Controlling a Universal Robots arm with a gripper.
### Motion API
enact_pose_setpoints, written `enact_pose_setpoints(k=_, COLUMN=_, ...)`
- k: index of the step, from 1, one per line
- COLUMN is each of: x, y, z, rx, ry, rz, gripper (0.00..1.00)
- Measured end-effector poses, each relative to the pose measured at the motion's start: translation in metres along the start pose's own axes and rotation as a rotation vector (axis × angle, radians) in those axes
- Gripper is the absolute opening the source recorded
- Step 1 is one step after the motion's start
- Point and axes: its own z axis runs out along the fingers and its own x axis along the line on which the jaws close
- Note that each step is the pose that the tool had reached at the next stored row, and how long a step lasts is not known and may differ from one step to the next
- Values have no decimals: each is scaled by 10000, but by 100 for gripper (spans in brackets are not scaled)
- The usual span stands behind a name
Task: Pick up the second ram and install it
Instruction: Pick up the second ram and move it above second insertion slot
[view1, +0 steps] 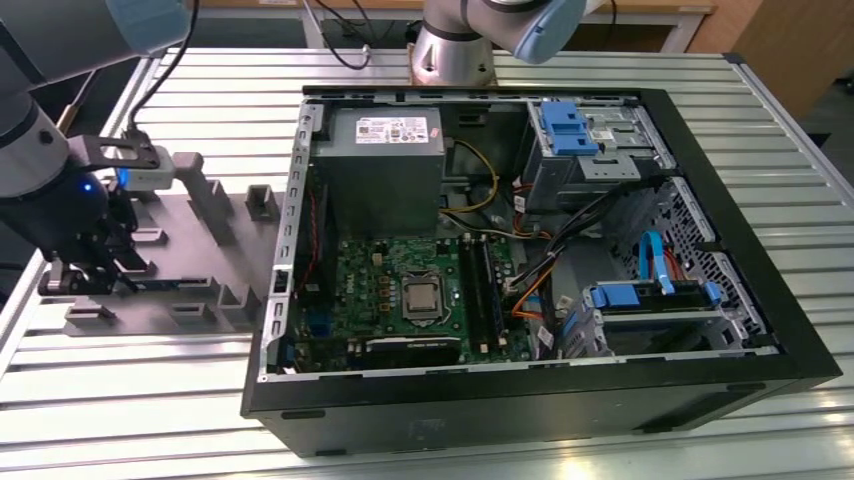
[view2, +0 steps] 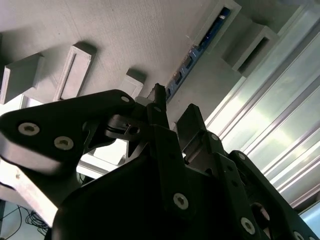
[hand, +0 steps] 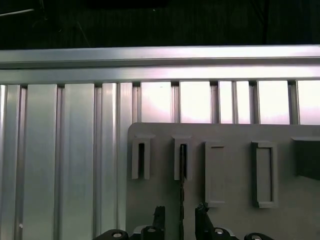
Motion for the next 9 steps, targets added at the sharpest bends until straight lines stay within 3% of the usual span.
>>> enact_pose_setpoints(k=9, x=1, y=2, z=70, rx=0, ry=0, rz=0, gripper=37)
